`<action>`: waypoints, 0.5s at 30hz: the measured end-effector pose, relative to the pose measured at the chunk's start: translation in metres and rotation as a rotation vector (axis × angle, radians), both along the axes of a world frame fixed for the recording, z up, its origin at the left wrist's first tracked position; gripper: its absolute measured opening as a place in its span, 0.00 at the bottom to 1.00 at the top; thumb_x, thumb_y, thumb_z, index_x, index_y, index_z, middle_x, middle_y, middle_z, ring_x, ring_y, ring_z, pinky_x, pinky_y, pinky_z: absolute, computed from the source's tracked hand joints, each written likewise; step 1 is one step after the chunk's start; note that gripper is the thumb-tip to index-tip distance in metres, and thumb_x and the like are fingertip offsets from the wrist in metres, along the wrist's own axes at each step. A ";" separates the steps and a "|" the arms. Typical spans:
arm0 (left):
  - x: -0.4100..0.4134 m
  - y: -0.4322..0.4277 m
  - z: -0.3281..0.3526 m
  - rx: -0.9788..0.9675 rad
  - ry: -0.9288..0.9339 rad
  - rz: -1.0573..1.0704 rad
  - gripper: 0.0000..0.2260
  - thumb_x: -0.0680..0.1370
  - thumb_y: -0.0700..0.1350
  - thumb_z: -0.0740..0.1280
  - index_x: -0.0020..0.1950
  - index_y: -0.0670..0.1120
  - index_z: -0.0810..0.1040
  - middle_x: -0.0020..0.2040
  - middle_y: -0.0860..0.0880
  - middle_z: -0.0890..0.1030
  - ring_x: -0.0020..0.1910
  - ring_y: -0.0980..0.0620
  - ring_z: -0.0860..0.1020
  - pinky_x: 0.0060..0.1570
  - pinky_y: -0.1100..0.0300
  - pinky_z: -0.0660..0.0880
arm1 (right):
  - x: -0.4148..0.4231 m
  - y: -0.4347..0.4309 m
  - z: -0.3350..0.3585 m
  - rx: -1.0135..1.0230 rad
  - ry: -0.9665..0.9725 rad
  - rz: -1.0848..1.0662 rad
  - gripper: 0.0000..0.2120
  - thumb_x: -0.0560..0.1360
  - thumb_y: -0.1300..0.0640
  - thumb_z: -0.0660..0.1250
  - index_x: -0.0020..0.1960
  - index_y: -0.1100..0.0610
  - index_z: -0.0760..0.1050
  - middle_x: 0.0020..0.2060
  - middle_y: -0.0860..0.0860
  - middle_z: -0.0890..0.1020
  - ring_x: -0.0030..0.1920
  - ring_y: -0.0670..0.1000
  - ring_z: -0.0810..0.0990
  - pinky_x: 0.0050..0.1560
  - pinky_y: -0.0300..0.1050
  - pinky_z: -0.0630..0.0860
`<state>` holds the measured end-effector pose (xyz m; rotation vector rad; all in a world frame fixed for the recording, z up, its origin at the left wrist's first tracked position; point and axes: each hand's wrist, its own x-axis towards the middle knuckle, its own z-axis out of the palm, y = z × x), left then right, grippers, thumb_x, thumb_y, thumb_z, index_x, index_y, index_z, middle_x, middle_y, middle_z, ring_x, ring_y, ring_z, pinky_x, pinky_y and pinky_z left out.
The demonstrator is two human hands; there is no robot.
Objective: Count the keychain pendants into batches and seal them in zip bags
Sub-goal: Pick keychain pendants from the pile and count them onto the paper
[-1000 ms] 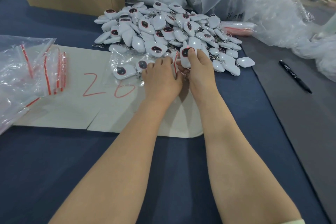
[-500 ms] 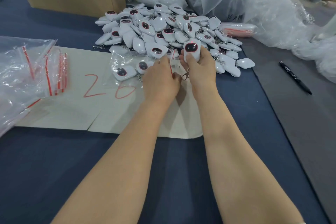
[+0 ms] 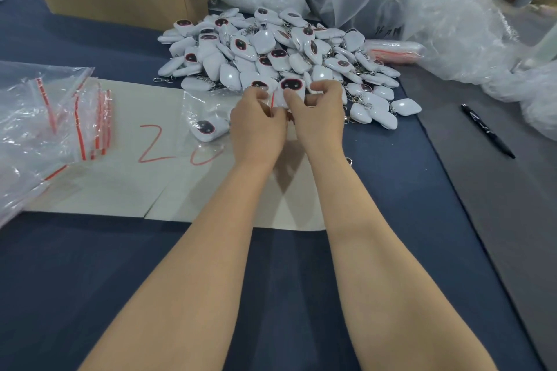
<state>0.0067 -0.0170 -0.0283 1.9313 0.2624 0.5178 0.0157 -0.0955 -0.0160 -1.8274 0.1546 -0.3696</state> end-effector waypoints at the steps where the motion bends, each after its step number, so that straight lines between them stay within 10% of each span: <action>1: 0.000 0.001 0.001 -0.028 -0.014 0.015 0.11 0.75 0.41 0.66 0.57 0.44 0.75 0.35 0.57 0.73 0.41 0.52 0.75 0.41 0.64 0.67 | 0.001 -0.002 -0.001 -0.032 0.015 -0.013 0.15 0.74 0.55 0.71 0.53 0.56 0.65 0.34 0.45 0.73 0.40 0.48 0.75 0.37 0.34 0.68; 12: -0.006 -0.005 0.006 0.046 -0.265 -0.018 0.08 0.73 0.41 0.65 0.51 0.43 0.77 0.40 0.47 0.77 0.39 0.49 0.75 0.43 0.55 0.72 | 0.007 -0.009 -0.001 -0.318 0.069 0.276 0.11 0.79 0.57 0.61 0.52 0.59 0.82 0.54 0.60 0.80 0.48 0.50 0.71 0.50 0.44 0.67; 15: -0.009 -0.006 0.008 0.103 -0.319 -0.009 0.07 0.74 0.42 0.66 0.50 0.42 0.77 0.40 0.49 0.74 0.40 0.51 0.72 0.42 0.60 0.69 | 0.002 -0.012 0.001 -0.361 0.083 0.394 0.15 0.80 0.60 0.59 0.38 0.47 0.75 0.35 0.47 0.78 0.41 0.47 0.71 0.40 0.39 0.68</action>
